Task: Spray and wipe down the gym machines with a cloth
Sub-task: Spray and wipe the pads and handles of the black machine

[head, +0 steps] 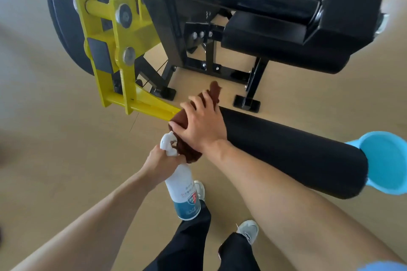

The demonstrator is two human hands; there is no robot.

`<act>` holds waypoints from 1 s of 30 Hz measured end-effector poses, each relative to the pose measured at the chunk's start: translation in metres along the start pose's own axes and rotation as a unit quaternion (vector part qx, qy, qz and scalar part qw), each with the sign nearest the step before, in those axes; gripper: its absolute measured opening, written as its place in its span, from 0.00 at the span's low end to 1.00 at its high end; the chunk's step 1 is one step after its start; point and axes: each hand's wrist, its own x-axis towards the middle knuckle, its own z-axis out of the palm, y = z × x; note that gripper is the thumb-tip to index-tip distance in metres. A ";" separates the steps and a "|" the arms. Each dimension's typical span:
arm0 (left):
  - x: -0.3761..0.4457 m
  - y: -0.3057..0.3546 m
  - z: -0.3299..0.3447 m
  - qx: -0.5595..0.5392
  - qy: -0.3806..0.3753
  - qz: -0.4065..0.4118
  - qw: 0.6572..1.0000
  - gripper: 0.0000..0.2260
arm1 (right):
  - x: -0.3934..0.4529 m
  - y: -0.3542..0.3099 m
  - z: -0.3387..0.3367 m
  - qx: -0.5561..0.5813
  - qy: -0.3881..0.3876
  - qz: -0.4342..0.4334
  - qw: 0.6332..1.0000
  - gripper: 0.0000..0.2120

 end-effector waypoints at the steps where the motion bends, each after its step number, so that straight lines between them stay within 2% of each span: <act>1: 0.002 -0.001 -0.003 0.004 -0.009 -0.006 1.000 0.13 | 0.006 -0.002 0.002 -0.005 -0.012 0.004 1.000 0.28; 6: -0.002 0.002 0.001 0.056 -0.010 -0.012 0.998 0.08 | -0.038 0.040 -0.011 0.010 0.032 -0.038 0.999 0.16; 9: -0.008 0.010 0.001 0.107 -0.006 -0.004 0.994 0.18 | -0.102 0.088 -0.031 0.002 0.055 0.034 0.998 0.17; 12: -0.001 0.019 -0.004 0.167 0.006 0.017 0.986 0.15 | -0.157 0.128 -0.057 0.010 0.065 0.098 0.993 0.18; 14: 0.005 0.028 -0.011 0.196 0.019 0.027 0.980 0.18 | -0.151 0.138 -0.063 0.037 0.061 0.141 0.987 0.19; 17: 0.008 0.037 -0.016 0.234 0.033 0.061 0.970 0.17 | -0.093 0.161 -0.077 0.105 -0.012 0.269 0.957 0.18; 19: 0.009 0.043 -0.016 0.243 0.048 0.081 0.965 0.13 | -0.051 0.171 -0.093 0.128 -0.107 0.286 0.944 0.15; 22: 0.010 0.051 -0.017 0.206 0.043 0.074 0.975 0.15 | -0.013 0.131 -0.088 0.167 -0.167 0.199 0.951 0.11; 26: 0.009 0.043 -0.019 0.130 0.018 0.049 0.990 0.16 | 0.019 0.020 -0.040 0.162 -0.146 0.040 0.975 0.14; 28: 0.007 0.041 -0.018 0.102 0.016 0.048 0.993 0.19 | 0.017 0.008 -0.025 0.157 -0.116 0.033 0.980 0.14; 30: 0.011 0.040 -0.019 0.100 0.016 0.046 0.994 0.20 | -0.001 0.027 -0.027 0.169 -0.090 0.054 0.980 0.15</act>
